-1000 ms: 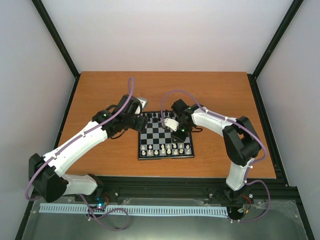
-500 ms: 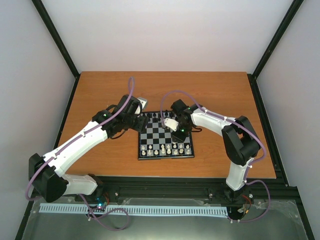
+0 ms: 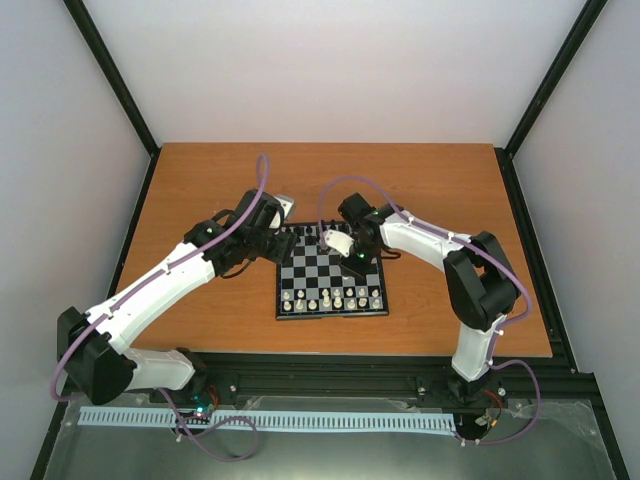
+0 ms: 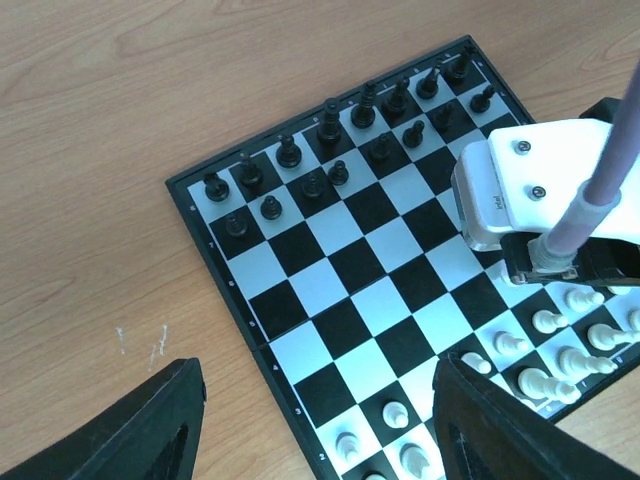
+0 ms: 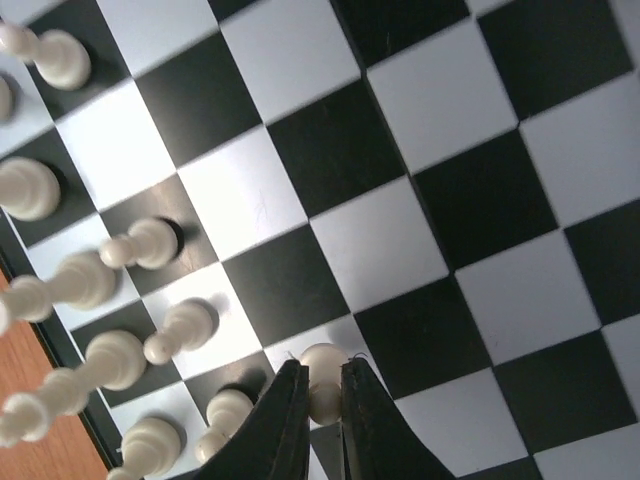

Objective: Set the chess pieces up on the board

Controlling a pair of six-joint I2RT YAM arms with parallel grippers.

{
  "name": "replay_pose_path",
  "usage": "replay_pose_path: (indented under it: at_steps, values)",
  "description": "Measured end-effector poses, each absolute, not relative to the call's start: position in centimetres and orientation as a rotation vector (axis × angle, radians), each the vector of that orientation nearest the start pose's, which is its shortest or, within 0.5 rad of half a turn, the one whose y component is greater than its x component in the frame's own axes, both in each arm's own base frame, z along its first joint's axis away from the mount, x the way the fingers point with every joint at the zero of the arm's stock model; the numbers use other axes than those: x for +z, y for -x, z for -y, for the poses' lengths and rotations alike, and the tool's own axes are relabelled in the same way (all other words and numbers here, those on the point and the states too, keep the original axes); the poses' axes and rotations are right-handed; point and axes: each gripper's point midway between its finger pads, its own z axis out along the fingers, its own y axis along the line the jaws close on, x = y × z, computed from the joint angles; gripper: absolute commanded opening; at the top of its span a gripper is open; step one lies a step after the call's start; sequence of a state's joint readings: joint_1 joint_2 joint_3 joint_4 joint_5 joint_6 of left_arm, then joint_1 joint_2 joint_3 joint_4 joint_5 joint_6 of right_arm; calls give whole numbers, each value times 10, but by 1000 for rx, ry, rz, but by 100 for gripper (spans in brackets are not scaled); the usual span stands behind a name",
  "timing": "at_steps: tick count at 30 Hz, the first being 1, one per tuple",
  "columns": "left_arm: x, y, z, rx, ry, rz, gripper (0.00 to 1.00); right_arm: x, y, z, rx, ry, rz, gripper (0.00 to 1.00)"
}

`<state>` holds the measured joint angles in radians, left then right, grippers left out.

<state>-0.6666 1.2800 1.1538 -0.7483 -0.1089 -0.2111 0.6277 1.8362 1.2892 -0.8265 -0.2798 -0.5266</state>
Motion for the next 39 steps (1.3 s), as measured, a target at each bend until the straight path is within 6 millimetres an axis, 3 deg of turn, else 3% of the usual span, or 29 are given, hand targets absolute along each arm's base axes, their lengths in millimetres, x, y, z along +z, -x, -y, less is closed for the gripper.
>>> replay_pose_path:
  at_steps: [8,14,21,28,39]
  values:
    - [218,-295,178,-218,-367,-2366,66,78,-282,-294,442,1679,-2320,8]
    - [226,-310,148,-219,-190,-2357,66,76,-269,-320,464,1760,-2269,8]
    - [229,-313,141,-224,-142,-2351,66,68,-247,-346,483,1863,-2222,8]
    - [231,-312,141,-225,-139,-2346,66,50,-230,-354,479,1940,-2223,8]
    - [231,-312,141,-226,-139,-2345,66,50,-231,-354,452,1943,-2220,7]
